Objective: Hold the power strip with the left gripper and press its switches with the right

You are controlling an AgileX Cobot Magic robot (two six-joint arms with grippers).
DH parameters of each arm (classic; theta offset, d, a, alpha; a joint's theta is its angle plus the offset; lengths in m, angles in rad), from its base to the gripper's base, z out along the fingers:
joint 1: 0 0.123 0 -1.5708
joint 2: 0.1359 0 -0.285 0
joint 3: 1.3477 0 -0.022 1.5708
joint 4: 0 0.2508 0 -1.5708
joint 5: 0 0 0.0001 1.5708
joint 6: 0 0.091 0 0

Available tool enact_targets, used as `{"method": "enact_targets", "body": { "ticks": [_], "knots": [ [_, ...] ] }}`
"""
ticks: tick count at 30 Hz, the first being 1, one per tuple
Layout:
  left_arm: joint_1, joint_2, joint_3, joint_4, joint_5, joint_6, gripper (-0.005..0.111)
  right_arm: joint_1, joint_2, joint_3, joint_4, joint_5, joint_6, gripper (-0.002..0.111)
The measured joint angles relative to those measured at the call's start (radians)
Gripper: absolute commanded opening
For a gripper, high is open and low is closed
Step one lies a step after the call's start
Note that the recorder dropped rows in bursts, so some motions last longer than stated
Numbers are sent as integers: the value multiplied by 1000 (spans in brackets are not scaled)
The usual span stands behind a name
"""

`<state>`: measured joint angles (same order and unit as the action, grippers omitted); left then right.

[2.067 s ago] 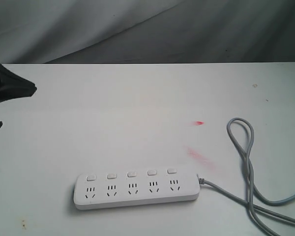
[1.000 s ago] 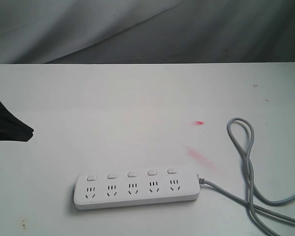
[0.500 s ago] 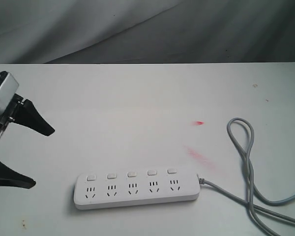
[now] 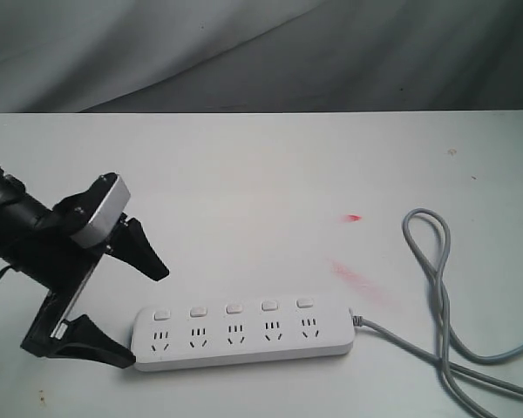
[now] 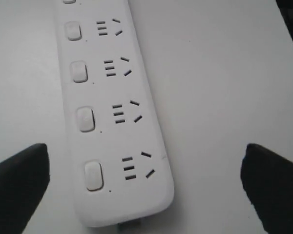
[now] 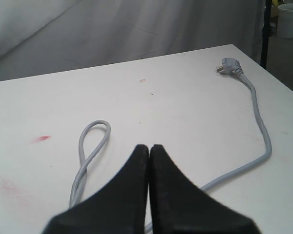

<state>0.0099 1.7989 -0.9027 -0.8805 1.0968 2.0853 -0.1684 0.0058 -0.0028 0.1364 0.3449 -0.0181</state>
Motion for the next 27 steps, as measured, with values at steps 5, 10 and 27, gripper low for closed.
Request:
{"method": "enact_targets", "body": {
  "ticks": [5, 10, 27],
  "knots": [
    [-13, 48, 0, -44, -44, 2, 102, 0, 0, 0, 0, 0, 0, 0],
    [-15, 92, 0, -83, -71, 2, 102, 0, 0, 0, 0, 0, 0, 0],
    [-15, 179, -1, -99, -134, 2, 102, 0, 0, 0, 0, 0, 0, 0]
  ]
}}
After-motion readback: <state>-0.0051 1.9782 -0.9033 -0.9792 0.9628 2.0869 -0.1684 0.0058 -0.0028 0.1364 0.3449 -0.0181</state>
